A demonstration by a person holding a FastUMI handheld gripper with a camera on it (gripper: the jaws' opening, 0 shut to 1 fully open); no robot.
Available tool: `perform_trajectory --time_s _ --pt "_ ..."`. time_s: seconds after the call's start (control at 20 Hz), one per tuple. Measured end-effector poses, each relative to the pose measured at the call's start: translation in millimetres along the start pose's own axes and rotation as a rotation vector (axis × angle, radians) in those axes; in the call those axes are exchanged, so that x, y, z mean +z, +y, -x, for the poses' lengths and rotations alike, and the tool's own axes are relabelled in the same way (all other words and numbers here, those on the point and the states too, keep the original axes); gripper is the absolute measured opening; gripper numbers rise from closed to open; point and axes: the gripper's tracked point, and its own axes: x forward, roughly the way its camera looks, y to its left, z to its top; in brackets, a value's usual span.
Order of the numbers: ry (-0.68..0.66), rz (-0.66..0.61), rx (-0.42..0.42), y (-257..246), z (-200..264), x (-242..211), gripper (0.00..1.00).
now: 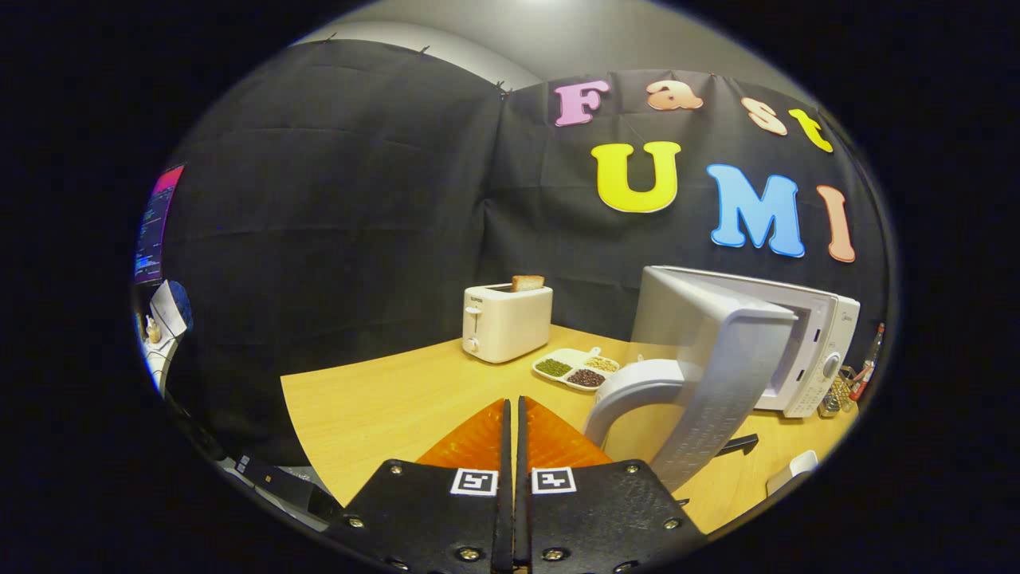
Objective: Open the microwave, put the food inside, and close the microwave door.
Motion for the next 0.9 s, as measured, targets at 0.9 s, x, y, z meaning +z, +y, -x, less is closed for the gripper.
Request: perform_trajectory --time_s 0.9 --pt "-0.046 0.029 -0.494 -254.1 -14.5 16.4 0.02"
